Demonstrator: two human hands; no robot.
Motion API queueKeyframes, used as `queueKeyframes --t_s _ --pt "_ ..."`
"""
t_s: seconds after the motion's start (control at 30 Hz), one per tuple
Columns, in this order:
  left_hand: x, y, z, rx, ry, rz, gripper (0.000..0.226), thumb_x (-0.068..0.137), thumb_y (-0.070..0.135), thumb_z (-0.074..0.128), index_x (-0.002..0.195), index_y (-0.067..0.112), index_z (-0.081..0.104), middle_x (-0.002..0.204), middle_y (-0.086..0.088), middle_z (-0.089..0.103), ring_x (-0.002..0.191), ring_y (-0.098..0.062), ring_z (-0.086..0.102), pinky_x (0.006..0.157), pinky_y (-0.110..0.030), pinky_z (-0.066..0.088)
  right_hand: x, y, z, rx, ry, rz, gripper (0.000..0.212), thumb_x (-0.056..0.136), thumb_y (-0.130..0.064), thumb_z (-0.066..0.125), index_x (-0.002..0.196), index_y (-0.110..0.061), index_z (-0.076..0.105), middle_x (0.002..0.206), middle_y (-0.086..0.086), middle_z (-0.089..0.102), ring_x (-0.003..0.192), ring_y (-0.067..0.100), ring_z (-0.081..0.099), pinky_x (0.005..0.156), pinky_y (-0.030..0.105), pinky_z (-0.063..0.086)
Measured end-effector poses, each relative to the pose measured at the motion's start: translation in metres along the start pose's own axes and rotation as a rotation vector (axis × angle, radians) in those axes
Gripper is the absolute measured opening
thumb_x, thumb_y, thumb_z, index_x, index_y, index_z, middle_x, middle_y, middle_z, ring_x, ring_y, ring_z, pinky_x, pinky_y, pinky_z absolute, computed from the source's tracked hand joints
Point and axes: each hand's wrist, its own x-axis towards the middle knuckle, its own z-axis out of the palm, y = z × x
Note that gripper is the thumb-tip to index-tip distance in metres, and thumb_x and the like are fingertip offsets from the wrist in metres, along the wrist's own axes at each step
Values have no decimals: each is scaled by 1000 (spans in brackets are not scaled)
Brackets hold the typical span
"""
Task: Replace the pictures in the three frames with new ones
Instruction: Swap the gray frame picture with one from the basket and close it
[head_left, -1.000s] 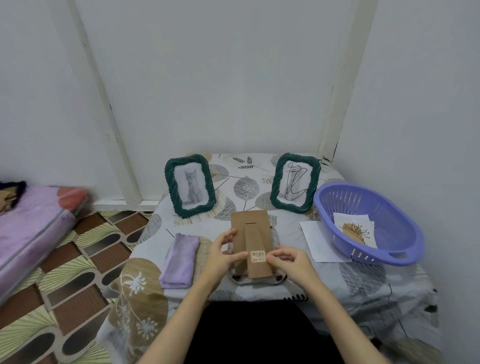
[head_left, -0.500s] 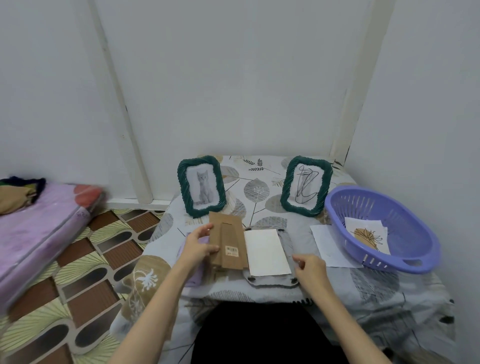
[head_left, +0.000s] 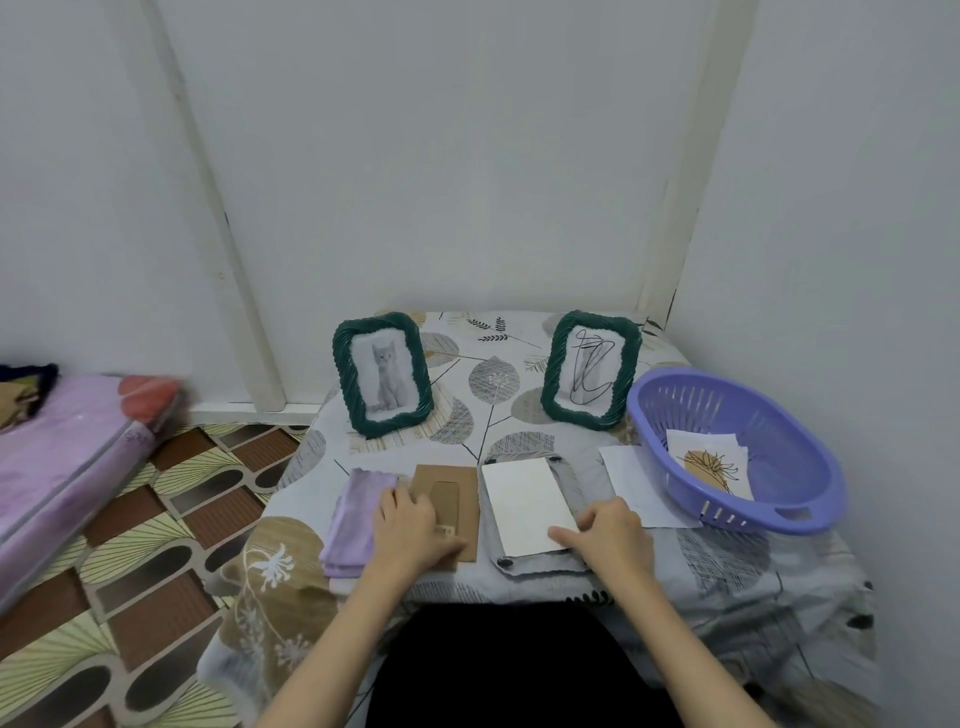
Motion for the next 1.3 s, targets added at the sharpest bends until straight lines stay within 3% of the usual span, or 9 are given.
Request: queueKeyframes --t_s 0.17,0.47,0.6,0.73,0.8,0.97,1.1,1.23,1.3 --pt "0 10 4 -81 124 44 56 82 47 55 126 14 44 152 -12 19 136 -32 20 109 -39 23 4 -3 -2 14 -1 94 31 67 -47 74 78 -19 70 104 2 68 101 26 61 82 33 47" --pt "5 31 10 -300 236 133 50 81 45 49 120 13 53 135 -10 45 126 -29 34 105 -36 28 4 7 -18 193 18 192 29 72 -35 68 55 -14 57 78 4 68 87 28 62 75 32 42" --pt "6 54 7 -689 226 166 37 84 25 64 118 13 56 125 -6 54 120 -22 42 97 -27 30 10 2 -25 572 69 120 18 77 -25 69 69 -9 71 72 4 69 77 23 62 70 31 45" --pt "1 82 -5 -1392 -104 83 42 84 11 64 122 19 51 118 2 53 101 -9 53 76 -21 48 15 -7 -45 839 77 44 18 81 -17 69 84 0 72 67 1 64 61 11 53 61 24 41" --pt "4 91 -8 -1548 -194 78 44 83 0 62 118 24 51 114 1 54 99 -15 58 71 -25 54 15 -7 -54 837 71 -11 18 81 -16 68 86 2 71 66 0 62 56 7 50 58 21 39" --pt "21 108 -8 -1376 -81 131 55 76 -11 62 117 24 52 125 -5 51 111 -30 57 91 -46 52 12 16 -74 438 309 -238 19 79 -22 70 96 -14 69 88 1 58 74 7 49 67 17 39" --pt "26 119 -5 -1258 -144 146 57 78 -12 58 128 14 48 120 -5 49 100 -25 56 80 -33 55 18 53 -91 -127 271 -207 41 82 -30 65 122 -30 57 122 -1 52 114 23 46 90 39 38" --pt "33 133 1 -1197 -198 145 57 78 -12 60 128 13 48 128 -11 49 111 -32 54 97 -48 48 26 70 -107 59 149 -171 35 85 -13 61 119 -23 61 119 0 64 106 20 58 91 37 48" --pt "36 141 1 -1191 -223 162 58 78 -12 60 129 13 48 126 -10 49 114 -30 53 97 -44 48 31 70 -113 89 188 -193 33 85 -10 61 117 -18 64 117 4 65 106 23 59 93 38 48"
